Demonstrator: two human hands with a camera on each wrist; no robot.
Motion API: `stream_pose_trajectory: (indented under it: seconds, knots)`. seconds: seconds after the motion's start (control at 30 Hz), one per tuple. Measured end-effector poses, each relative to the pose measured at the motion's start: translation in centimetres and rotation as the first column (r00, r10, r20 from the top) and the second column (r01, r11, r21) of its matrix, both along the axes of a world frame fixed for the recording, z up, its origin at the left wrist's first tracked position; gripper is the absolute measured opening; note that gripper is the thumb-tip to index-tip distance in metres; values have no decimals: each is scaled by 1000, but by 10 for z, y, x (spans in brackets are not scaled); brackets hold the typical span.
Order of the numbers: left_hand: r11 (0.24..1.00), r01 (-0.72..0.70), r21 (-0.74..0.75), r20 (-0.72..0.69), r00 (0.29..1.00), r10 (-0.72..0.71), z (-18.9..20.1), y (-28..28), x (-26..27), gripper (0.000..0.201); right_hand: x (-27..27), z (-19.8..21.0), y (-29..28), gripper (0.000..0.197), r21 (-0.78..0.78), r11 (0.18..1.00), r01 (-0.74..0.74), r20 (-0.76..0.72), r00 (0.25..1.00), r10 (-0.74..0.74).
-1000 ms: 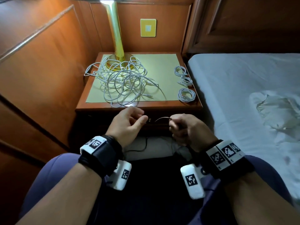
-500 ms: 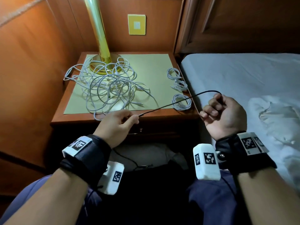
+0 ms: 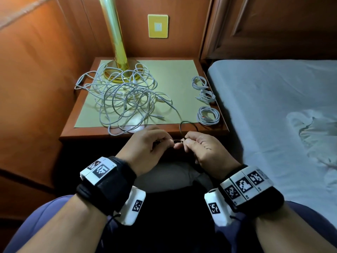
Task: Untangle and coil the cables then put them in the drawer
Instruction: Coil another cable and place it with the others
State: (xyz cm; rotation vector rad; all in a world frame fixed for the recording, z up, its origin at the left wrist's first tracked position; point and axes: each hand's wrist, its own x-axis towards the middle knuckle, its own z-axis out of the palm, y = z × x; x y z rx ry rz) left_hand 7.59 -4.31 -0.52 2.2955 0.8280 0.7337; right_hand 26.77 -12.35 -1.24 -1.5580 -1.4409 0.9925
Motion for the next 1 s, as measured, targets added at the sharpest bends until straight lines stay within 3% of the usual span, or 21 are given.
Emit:
stream_pose_trajectory:
  seconds: [0.13, 0.27, 0.33, 0.43, 0.5, 0.6, 0.77, 0.9, 1.0]
  knots:
    - [995, -63, -75, 46, 997, 66, 0, 2, -2, 9, -10, 15, -3, 24, -80, 997, -21, -321, 947, -5]
    - [965, 68, -253, 98, 994, -44, 1, 0, -1, 29, -10, 25, -6, 20, -170, 979, -109, -642, 766, -26]
    - [948, 125, -291, 102, 990, -100, 4, -3, 2, 22, -8, 27, -7, 19, -188, 971, -146, -728, 685, -38]
    - [955, 82, -285, 98, 994, -56, 7, -3, 4, 26, -3, 27, -7, 17, -160, 975, -157, -761, 648, -21]
    - [940, 23, -341, 119, 993, 20, 8, -1, 4, 29, 0, 25, -5, 18, -172, 971, -164, -749, 663, -21]
    - [900, -3, -437, 154, 985, 78, 7, -1, 5, 23, 2, 26, -3, 23, -214, 957, -197, -650, 760, 12]
    - [876, -26, -481, 144, 984, 108, 6, 0, 5, 24, -2, 25, -7, 15, -161, 985, -57, -383, 924, -9]
    - [828, -26, -561, 144, 981, 129, 8, -2, 8, 25, -7, 24, -8, 18, -73, 997, 34, -359, 932, -58]
    - [762, -9, -647, 170, 973, 156, 11, -5, 10, 27, -8, 18, -7, 17, 24, 993, 114, -215, 971, -106]
